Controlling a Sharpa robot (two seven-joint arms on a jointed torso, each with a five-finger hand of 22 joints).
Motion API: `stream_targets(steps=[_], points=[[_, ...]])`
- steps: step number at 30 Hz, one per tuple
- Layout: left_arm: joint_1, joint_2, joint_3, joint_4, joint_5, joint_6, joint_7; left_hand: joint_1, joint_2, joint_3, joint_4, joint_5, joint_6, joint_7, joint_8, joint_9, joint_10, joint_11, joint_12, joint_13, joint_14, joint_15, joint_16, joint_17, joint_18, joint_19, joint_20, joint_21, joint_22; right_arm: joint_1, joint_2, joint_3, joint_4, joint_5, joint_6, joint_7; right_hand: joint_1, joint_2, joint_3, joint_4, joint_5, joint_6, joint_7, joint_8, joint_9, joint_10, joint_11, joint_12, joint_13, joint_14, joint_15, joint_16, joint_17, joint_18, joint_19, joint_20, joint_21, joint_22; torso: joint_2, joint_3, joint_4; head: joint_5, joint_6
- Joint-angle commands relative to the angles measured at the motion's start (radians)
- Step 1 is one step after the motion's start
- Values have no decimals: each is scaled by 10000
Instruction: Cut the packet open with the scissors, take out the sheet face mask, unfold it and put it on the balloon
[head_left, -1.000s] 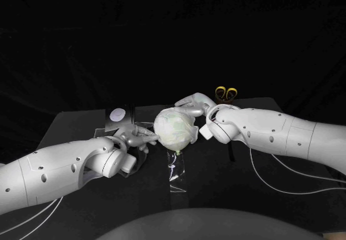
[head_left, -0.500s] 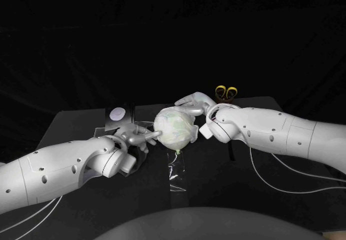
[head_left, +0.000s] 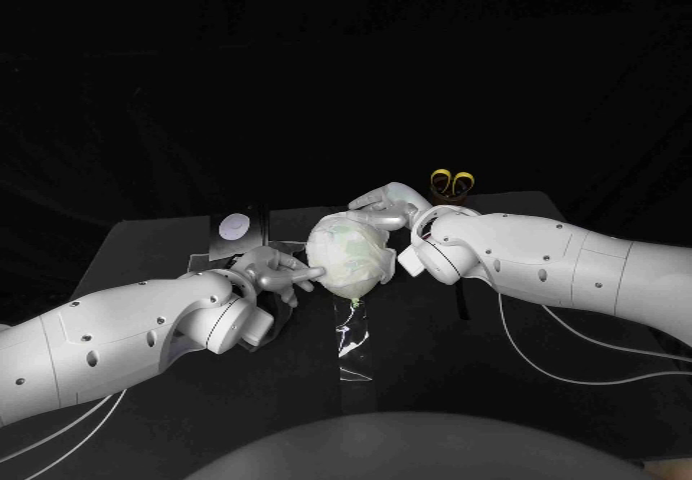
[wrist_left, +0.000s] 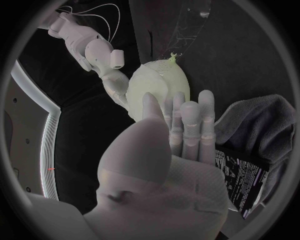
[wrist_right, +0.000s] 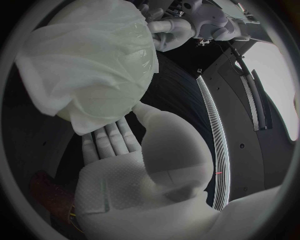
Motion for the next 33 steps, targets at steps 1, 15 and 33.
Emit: stream_targets(steps=[1,15,33], points=[[-23,93,11,-43,-217,130,-136,213,40,3,-101,-36,-79,-20,-45,15,-99,6,59,19,-78,22,3,-17,133,-57,22,26,17,-29,12,-20,52,-118,182,-38,-1,-58,58,12,-35,25,967,-40,-12,-80,-16,46,9,-96,3,-57,-2,47,27,-14,28,-15,4,-1,-2,5,-6],[-174,251,26,-151,139,-541,247,1156,859,356,-251,-29,105,-150,-25,6,-6,-117,40,28,168,-75,305,372,151,-22,-10,140,82,-25,-20,-20,121,-118,174,-51,-12,-63,64,6,-40,44,971,-39,-12,-64,-14,48,11,-84,5,-59,-3,45,15,-14,26,-24,7,-4,6,-1,-17],[-182,195,28,-67,904,-825,913,2612,1648,988,-677,-20,402,-447,146,148,652,-403,-151,-122,600,-331,774,1018,111,129,-232,596,490,-16,-64,-20,141,-119,173,-80,-21,-67,69,2,-46,74,972,-34,-8,-34,-13,53,14,-72,6,-59,-4,43,6,-14,24,-30,0,1,-1,13,-17]])
